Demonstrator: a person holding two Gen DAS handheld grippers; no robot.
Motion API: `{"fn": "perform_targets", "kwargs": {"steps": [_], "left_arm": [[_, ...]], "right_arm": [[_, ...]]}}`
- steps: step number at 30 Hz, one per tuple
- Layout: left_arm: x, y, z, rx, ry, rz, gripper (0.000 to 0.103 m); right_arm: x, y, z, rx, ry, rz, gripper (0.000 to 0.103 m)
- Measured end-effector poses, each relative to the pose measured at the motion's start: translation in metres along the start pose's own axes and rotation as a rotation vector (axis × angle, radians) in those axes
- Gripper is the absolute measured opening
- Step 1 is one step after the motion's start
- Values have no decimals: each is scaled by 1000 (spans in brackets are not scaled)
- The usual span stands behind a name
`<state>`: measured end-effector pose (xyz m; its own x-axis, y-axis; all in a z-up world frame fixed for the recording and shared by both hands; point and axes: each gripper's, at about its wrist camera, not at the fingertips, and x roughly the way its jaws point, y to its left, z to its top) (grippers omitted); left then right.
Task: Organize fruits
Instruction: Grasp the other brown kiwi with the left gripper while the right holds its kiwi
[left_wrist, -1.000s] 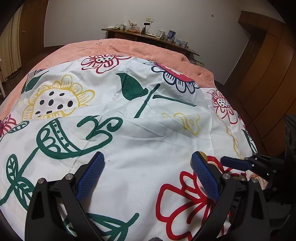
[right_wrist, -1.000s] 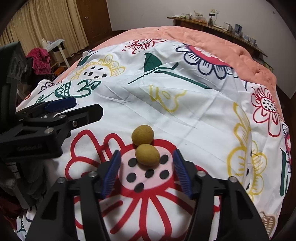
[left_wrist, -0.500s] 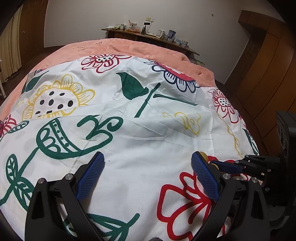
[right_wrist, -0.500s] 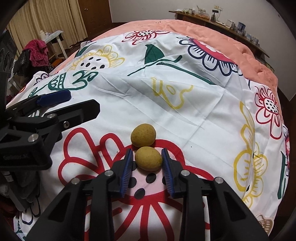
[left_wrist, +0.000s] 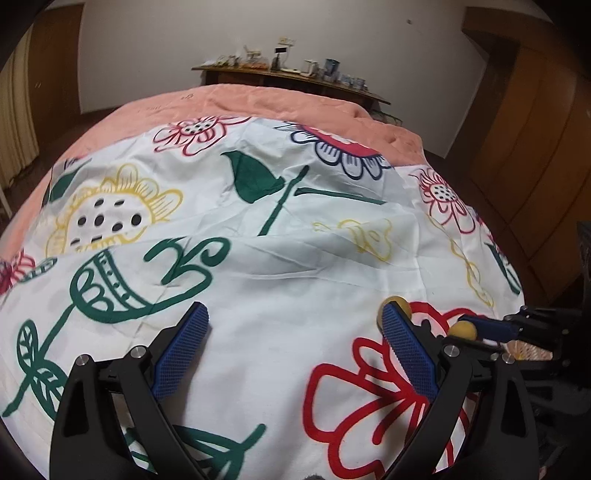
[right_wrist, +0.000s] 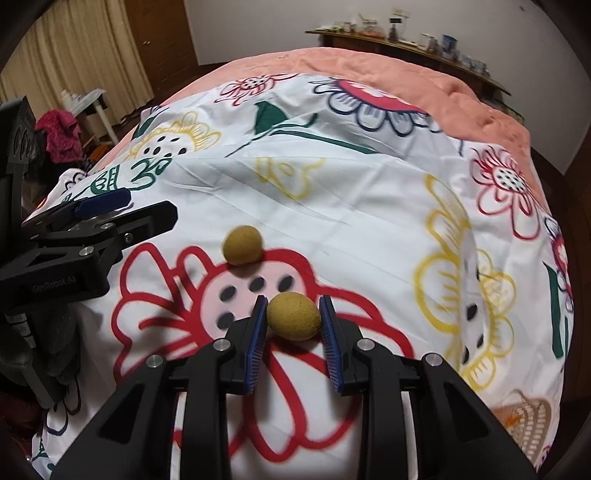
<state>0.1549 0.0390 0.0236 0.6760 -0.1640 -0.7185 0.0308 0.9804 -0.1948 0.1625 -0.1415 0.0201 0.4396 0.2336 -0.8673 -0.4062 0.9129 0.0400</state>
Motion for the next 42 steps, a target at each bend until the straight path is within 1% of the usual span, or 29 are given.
{"fn": "perform_targets", "kwargs": {"steps": [5,9,11,13,18,21,23,26,32,37,42], "left_arm": [[-1,-26,-1,122,-1,4,86],[1,-45,-1,202,16,-22,75],[5,-55,-1,243,31,-47,70],[11,-63,0,271,55,-64,62],[26,-69,-1,291,126,-99,46],[33,-72,-1,296,152,-113,39],[36,-74,-1,301,165,-119,33],[40,-77,-1,311,176,-129,29],[42,-76,0,301,179,-135,27],[38,-78,-3,314,153,-113,27],[29,-75,-3,300,111,-98,27]], "right_arm": [[-7,-11,-11,41,-20,2,29],[-11,-17,-16,73,-33,16,29],[-10,-18,-16,76,-34,18,29],[-9,-18,-16,77,-36,19,29],[-9,-20,-18,86,-40,28,29],[-8,-20,-18,86,-39,28,29],[-9,-20,-18,86,-40,28,29],[-8,-20,-18,86,-39,28,29],[-8,-20,-18,88,-40,30,29],[-7,-21,-19,91,-43,34,29],[-8,-23,-20,104,-53,41,29]]}}
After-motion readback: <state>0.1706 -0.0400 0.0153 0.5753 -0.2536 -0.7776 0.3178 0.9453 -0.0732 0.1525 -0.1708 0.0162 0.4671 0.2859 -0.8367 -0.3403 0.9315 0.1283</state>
